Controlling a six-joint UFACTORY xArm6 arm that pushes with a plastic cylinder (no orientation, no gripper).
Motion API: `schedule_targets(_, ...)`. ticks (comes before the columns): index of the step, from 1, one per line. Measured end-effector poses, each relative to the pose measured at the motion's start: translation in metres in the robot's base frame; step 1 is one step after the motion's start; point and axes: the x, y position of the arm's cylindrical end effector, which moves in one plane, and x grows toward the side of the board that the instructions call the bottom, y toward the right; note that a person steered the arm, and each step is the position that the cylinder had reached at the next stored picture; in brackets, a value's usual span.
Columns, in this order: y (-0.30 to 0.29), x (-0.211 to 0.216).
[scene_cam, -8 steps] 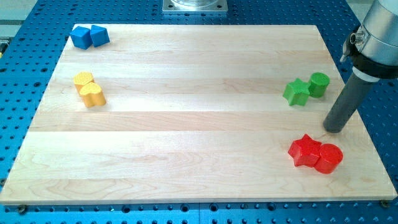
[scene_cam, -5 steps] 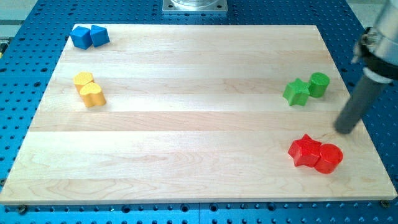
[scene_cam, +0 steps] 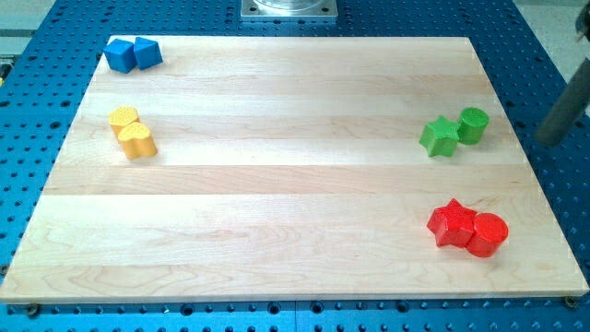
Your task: Place the green star diagonally top right to the yellow heart
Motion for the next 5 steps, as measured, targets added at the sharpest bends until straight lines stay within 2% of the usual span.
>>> schedule_targets(1,-0.019,-0.043)
schedule_targets(3,-0.072,0.001)
schedule_targets(5,-0.140,0.007)
